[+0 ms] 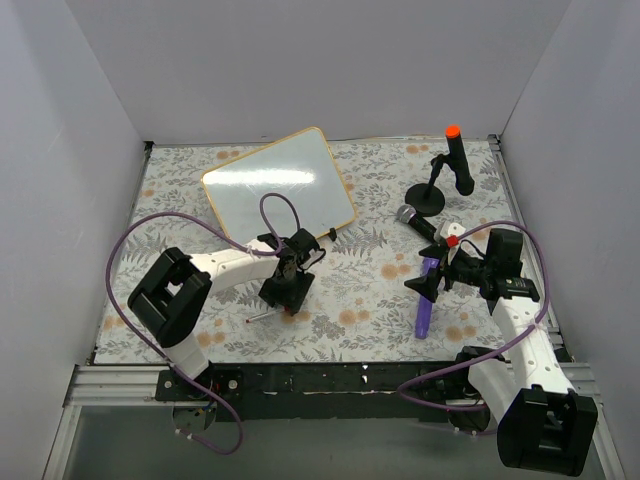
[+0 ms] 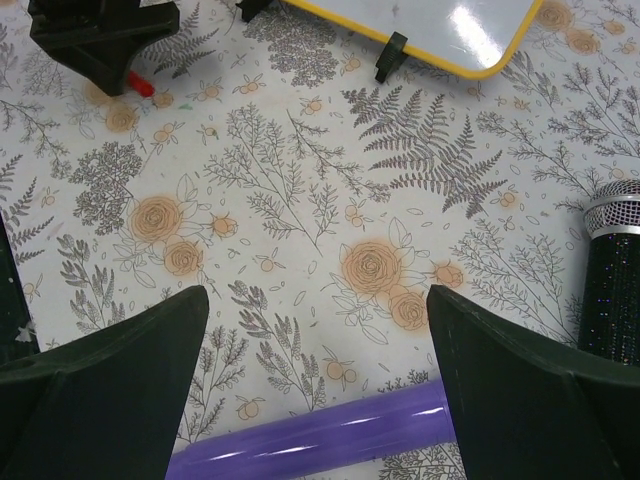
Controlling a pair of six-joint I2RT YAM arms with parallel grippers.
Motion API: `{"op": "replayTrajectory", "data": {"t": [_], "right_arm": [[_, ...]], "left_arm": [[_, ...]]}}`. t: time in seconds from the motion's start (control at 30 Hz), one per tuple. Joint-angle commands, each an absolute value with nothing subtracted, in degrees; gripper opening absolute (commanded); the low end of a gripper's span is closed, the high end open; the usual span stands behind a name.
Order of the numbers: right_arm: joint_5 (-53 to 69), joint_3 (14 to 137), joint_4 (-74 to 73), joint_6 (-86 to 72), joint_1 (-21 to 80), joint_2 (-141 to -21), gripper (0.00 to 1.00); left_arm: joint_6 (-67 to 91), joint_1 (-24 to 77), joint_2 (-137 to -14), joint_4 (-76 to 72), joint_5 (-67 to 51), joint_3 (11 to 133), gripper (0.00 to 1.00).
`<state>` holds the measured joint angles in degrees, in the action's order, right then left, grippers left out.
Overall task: Write a sentence on the whiteboard
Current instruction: Open the whiteboard marker at the center of the board.
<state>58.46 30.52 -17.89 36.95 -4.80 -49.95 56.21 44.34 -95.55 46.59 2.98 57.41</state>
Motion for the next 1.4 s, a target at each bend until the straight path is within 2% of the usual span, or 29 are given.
{"op": "replayTrajectory", "data": {"t": [0.0,0.17,0.23,0.27,0.63,1.37], "right_arm": [[59.33,32.08,-19.16,38.5,-4.57,-50.1,0.98],[59.76,32.52,-20.13,39.2,-4.57,-50.36,0.98],[59.77,32.69,-20.3,39.29,-4.57,-50.36,0.98],[59.77,32.7,-20.48,39.37,-4.48,-50.36,0.98],[60.12,33.14,-22.41,40.69,-4.57,-50.98,0.98],[60.38,33.31,-23.2,41.57,-4.57,-51.06,0.98]], "left_arm": [[55.28,43.77,-96.06,46.76,4.83,59.5,0.49],[55.55,43.68,-96.85,46.84,3.52,59.85,0.42],[55.72,43.68,-97.03,46.58,2.29,60.12,0.31],[55.9,43.68,-97.03,46.41,1.5,60.12,0.29],[62.92,43.86,-101.5,39.3,-5.71,64.42,0.29],[66.53,48.16,-101.16,44.29,1.23,61.44,0.32]]}}
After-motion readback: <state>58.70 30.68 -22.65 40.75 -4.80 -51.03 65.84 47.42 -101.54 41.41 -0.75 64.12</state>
